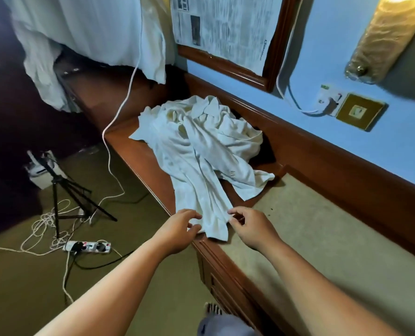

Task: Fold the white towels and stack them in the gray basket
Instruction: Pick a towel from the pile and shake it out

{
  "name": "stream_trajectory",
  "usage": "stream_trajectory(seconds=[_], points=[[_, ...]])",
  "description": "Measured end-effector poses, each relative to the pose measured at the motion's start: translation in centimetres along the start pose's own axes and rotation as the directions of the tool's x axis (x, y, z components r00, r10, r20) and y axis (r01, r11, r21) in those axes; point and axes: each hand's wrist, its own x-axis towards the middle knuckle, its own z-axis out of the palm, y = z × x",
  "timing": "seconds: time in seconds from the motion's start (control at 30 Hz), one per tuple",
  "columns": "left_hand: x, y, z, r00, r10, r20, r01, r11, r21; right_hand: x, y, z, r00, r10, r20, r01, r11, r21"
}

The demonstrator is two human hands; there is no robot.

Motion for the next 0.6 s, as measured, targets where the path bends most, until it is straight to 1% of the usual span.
stream_trajectory(seconds=[0.07,0.2,0.3,0.4,0.5,0.6], points=[[2.9,-0.5,-1.4,1.000,-0.005,-0.029,0.005,1.000,-0.013,3.7,-0.8,-0.2,1.000,-0.001,0.001,0.001,1.000,-0.014],[7.3,-1.7,-3.7,1.000,-0.014,-0.001,0.014,1.000,-0.018,10.3,-1.8,-0.8,0.999,0.028,0.016,-0.027,0.999,-0.034],[10.8,-3.2,-5.3,0.999,-0.035,-0.033,0.034,0.999,-0.035,15.0,-2.1,-1.0,0.999,0.040,0.028,-0.038,0.998,-0.046],[14.1,-4.6,-6.5,0.999,-0.045,-0.015,0.044,0.999,-0.029,18.3,-2.8,-0.9,0.998,0.062,0.020,-0.062,0.998,-0.031],[18.3,-6.0,-8.2,1.000,-0.004,0.021,0.005,1.000,-0.025,21.6,-3.5,-0.4,0.997,0.081,-0.006,-0.081,0.997,-0.019],[23.9,-7.7,-10.6,0.998,0.056,0.003,-0.056,0.998,0.040,24.9,-4.3,0.6,0.993,0.114,-0.022,-0.114,0.993,-0.004]])
